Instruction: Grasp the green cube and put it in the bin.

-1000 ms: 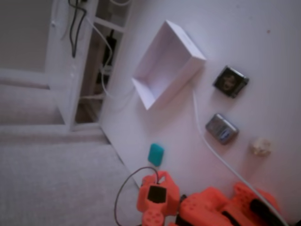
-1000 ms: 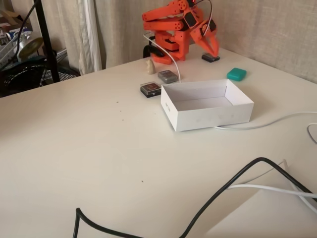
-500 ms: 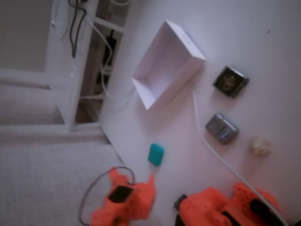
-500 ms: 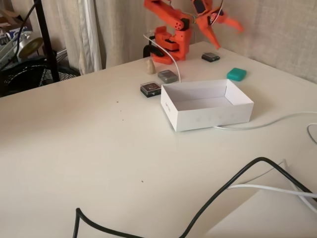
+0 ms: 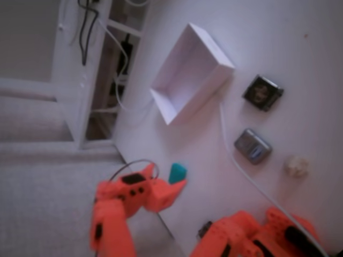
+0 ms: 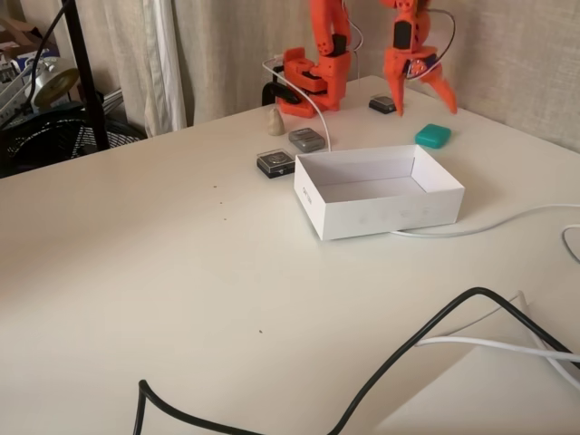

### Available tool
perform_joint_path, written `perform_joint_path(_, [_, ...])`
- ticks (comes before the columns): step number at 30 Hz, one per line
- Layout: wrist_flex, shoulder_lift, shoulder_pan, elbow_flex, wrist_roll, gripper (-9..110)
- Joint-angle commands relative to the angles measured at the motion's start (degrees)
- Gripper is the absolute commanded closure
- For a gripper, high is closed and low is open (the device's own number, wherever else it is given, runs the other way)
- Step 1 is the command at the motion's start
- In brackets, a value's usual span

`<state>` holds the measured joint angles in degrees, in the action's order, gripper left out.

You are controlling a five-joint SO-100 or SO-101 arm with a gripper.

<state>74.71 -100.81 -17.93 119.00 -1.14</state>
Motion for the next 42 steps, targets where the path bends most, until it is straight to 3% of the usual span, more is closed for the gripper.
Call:
perform_joint_path(1, [-0.4, 6.1, 0.4, -3.9, 0.8, 54])
perform_joint_path(14, [-9.5, 13.9, -2.7, -10.6, 1.3, 54])
perform_joint_path(29, [-4.3, 19.6, -6.4, -10.8, 1.2, 54])
perform_joint_path(34, [-0.9, 22.0, -7.2, -12.8, 1.4, 63])
perform_joint_path(37, [0.7, 23.6, -7.2, -14.5, 1.4, 74])
perform_joint_path(42, [1.8, 25.7, -6.4, -16.0, 1.4, 81])
